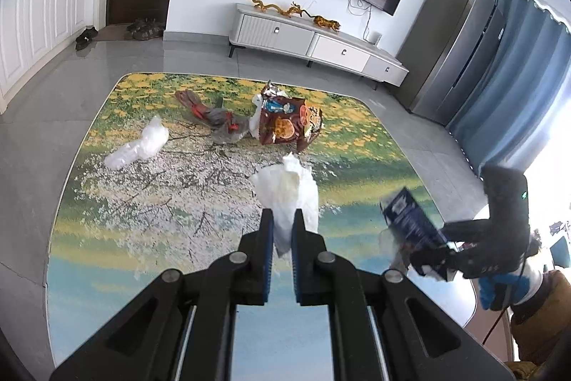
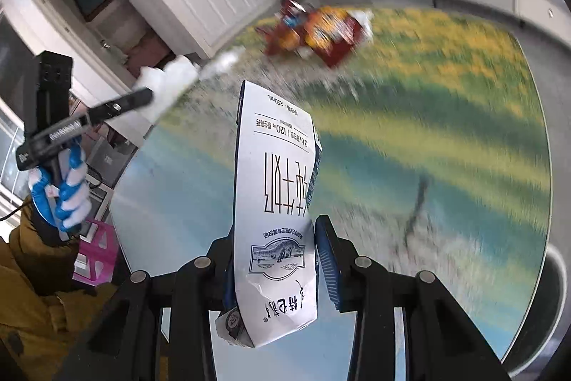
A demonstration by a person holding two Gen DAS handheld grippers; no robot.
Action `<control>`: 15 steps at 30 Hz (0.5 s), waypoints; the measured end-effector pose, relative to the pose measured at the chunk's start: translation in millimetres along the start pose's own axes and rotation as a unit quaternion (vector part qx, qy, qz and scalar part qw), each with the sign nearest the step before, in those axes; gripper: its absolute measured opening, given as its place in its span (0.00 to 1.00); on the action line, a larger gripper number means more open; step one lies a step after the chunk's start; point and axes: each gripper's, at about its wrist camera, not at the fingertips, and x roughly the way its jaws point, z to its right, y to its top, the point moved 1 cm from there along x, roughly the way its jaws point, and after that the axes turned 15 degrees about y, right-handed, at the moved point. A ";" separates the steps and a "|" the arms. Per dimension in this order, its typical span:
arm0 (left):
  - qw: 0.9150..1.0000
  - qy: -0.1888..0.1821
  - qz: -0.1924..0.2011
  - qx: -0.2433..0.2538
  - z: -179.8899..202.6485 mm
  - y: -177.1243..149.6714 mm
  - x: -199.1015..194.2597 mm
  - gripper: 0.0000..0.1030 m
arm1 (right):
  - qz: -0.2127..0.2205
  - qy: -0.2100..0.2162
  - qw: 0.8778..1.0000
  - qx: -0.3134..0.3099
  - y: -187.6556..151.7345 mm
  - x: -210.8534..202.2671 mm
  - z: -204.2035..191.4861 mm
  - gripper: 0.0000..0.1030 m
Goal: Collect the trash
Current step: 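Carry tissue and paper box to the bin and open both tools to drop them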
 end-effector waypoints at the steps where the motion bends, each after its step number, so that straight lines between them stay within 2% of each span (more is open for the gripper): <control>1: 1.000 -0.001 -0.001 -0.001 0.2 -0.6 0.7 0.08 | 0.000 0.000 1.000 0.007 -4.4 -0.3 4.1 0.36; 6: 1.000 -0.004 -0.012 -0.001 3.0 -2.8 8.0 0.08 | 0.007 -0.004 0.999 0.032 -14.8 -4.7 22.2 0.37; 15: 1.000 -0.010 -0.028 0.002 9.3 -6.5 19.2 0.08 | 0.042 0.020 0.997 0.065 -30.5 -27.1 37.5 0.37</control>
